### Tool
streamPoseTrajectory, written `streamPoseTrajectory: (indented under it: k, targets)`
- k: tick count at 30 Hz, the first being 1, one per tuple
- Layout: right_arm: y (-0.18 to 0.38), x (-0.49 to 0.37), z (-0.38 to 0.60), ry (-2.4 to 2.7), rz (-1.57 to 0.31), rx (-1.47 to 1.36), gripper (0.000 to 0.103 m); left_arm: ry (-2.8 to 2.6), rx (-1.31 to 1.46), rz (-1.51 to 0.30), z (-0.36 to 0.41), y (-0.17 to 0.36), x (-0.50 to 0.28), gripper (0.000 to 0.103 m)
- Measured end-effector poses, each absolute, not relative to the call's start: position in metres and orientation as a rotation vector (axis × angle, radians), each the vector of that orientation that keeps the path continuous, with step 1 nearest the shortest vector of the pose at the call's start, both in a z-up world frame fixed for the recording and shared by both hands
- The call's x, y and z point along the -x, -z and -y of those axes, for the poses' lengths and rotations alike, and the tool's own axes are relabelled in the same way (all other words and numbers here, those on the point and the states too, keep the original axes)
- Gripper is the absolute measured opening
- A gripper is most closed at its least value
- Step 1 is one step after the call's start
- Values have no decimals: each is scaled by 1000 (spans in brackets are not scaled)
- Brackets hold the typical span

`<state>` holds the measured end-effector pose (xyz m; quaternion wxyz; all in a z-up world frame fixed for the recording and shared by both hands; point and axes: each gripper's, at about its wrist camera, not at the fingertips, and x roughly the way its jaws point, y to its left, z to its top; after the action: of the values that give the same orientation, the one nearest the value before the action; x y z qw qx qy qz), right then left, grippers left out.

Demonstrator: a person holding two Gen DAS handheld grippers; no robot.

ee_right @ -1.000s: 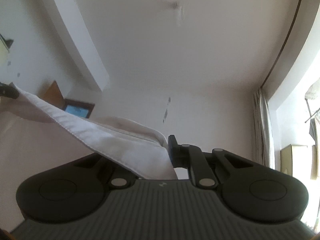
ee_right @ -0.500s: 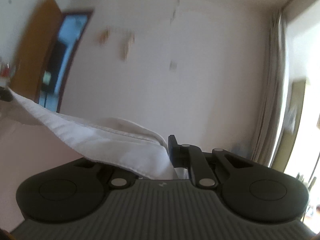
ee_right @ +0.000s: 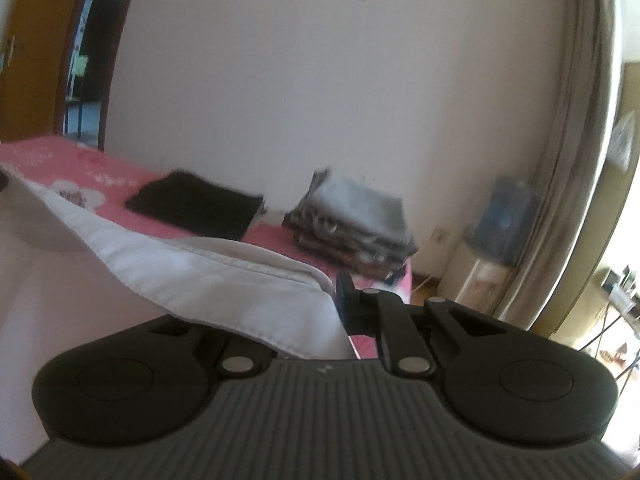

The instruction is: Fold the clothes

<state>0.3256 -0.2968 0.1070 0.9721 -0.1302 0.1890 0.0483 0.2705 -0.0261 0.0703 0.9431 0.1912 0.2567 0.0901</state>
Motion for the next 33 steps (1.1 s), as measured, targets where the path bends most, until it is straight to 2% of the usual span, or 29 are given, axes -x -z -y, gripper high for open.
streamPoseTrajectory:
  k: [9,11,13,14,15,16,17,18,19,21,25,29,33]
  targets:
    - [-1,-364,273,-143,-525,225,8,-235,-386,-654,3,5,-355,3]
    - [8,-374,272,-159,-576,205,9,-222,-354,-741,-1,29,-367,15]
    - [34,-393,269,-166,-666,166,11,-204,-311,-872,-7,57,-375,43]
    - [45,-402,270,-163,-726,145,17,-195,-296,-905,-9,67,-374,44]
    - [55,-409,269,-144,-784,140,27,-186,-284,-922,-11,73,-370,44]
    - [66,-416,268,-125,-841,134,34,-177,-272,-938,-13,80,-367,48]
    - [73,-418,266,-97,-871,152,49,-177,-266,-934,-15,83,-362,52]
    - [77,-419,264,-70,-880,176,61,-181,-260,-923,-16,83,-360,65]
    - [76,-416,262,-56,-873,201,66,-185,-246,-917,-18,82,-357,72]
    - [73,-412,257,-31,-863,251,83,-180,-209,-910,-23,77,-354,72]
    - [59,-410,238,74,-912,334,84,-180,-171,-884,-25,62,-339,73]
    - [36,-390,218,157,-859,421,86,-194,-205,-844,-25,49,-316,73]
    - [25,-368,221,246,-868,286,89,-220,-193,-868,-32,39,-291,73]
